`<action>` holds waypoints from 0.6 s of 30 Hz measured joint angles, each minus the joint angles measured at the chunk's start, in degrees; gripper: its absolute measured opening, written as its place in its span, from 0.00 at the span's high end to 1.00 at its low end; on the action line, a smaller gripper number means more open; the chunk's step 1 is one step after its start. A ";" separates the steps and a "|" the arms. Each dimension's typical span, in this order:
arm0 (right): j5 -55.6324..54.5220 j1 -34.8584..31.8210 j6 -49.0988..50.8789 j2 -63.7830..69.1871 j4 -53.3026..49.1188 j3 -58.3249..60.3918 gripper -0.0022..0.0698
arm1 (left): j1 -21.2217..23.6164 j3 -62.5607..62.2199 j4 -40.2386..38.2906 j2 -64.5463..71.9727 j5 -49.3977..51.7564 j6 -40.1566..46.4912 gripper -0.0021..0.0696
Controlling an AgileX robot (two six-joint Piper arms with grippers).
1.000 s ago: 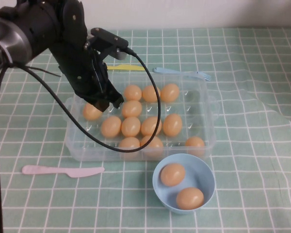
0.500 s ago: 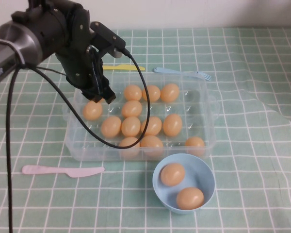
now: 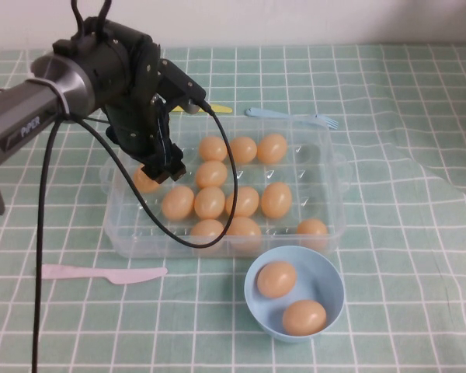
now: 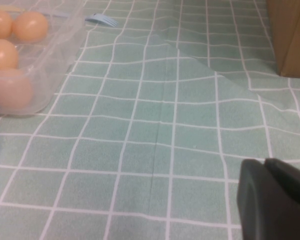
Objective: Take an egg out of the egg box
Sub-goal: Pick up the egg from the plastic box
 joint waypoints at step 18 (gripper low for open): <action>0.00 0.00 0.00 0.00 0.09 0.00 0.99 | 0.00 -0.38 1.80 3.02 -0.97 -0.19 0.37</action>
